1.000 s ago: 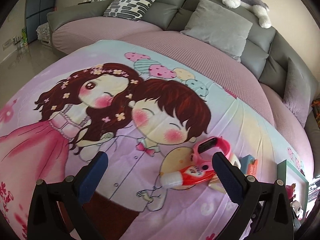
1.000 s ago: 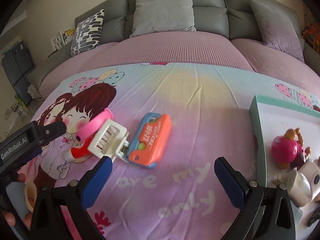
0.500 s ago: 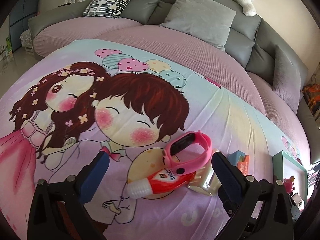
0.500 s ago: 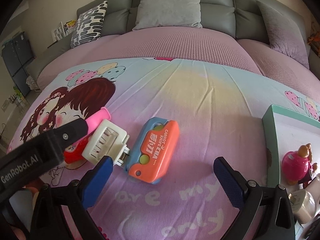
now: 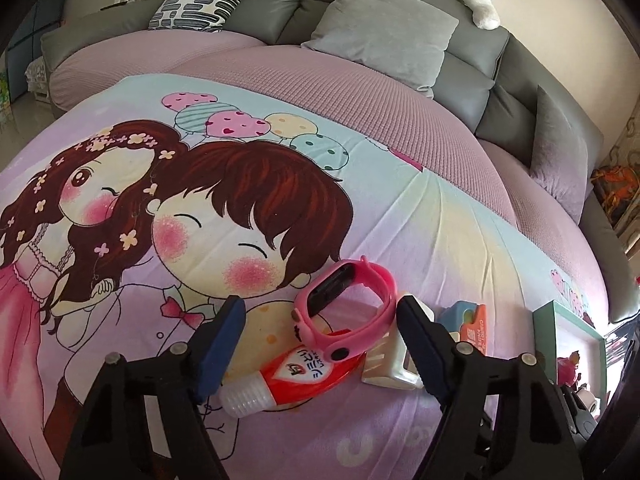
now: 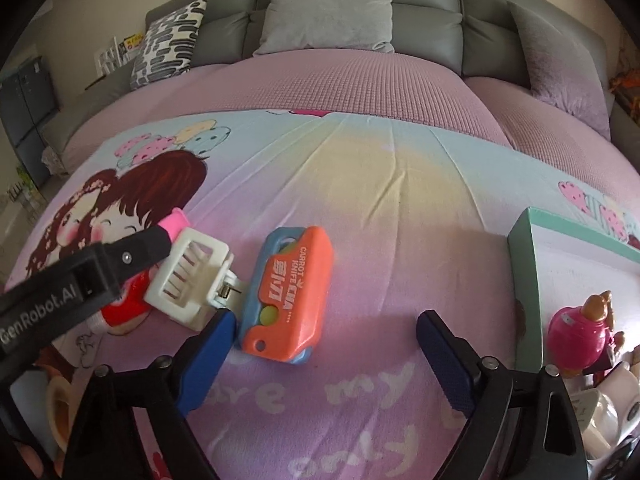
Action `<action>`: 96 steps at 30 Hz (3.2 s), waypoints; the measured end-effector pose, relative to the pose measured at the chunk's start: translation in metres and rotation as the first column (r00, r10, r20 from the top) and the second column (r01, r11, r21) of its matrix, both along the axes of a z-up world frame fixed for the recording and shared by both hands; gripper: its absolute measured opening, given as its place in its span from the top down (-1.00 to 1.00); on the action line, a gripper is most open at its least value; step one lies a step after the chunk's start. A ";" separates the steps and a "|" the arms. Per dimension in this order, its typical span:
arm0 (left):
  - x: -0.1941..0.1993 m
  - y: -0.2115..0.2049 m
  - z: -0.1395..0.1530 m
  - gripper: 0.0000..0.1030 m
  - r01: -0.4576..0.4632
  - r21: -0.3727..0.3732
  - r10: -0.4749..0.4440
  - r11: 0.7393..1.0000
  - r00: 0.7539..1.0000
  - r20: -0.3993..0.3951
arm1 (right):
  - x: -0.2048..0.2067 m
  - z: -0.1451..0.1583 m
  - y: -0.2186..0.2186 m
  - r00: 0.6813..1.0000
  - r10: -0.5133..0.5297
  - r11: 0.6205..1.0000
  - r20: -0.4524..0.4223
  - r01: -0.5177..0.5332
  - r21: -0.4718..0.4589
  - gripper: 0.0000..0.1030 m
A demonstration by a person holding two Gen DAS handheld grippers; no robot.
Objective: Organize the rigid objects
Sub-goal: 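Grasp the pink watch with the left tool while the right tool grasps the orange toy knife, then lift the pink watch and orange toy knife and carry both over the green tray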
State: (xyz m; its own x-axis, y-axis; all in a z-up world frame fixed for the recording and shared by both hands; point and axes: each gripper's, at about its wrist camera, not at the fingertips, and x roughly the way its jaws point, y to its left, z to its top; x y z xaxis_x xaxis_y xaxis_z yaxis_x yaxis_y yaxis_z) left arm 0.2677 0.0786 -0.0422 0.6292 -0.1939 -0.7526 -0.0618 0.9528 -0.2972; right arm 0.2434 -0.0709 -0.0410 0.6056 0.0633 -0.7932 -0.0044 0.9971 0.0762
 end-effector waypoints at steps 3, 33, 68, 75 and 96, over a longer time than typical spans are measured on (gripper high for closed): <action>0.002 -0.001 0.000 -0.31 0.011 -0.031 -0.011 0.999 1.000 0.004 | 0.002 0.000 0.003 1.000 0.005 1.000 0.007 -0.005 -0.009 -0.77; 0.000 0.004 0.000 -0.04 -0.044 0.058 0.047 0.997 0.997 -0.055 | -0.001 -0.001 0.008 0.999 0.037 0.999 0.020 -0.037 -0.013 0.12; -0.040 -0.038 0.082 -0.03 -0.018 0.138 -0.003 0.990 0.988 0.152 | -0.063 0.076 -0.052 0.979 -0.102 0.994 0.175 0.096 0.044 0.13; -0.048 -0.080 0.097 -0.03 0.063 0.160 -0.092 0.985 0.978 0.185 | -0.093 0.087 -0.101 0.960 -0.218 0.976 0.175 0.215 0.039 0.13; -0.092 -0.245 0.108 -0.04 0.403 0.298 -0.473 0.865 0.853 0.219 | -0.141 0.083 -0.241 0.839 -0.530 0.848 0.121 0.525 0.078 0.13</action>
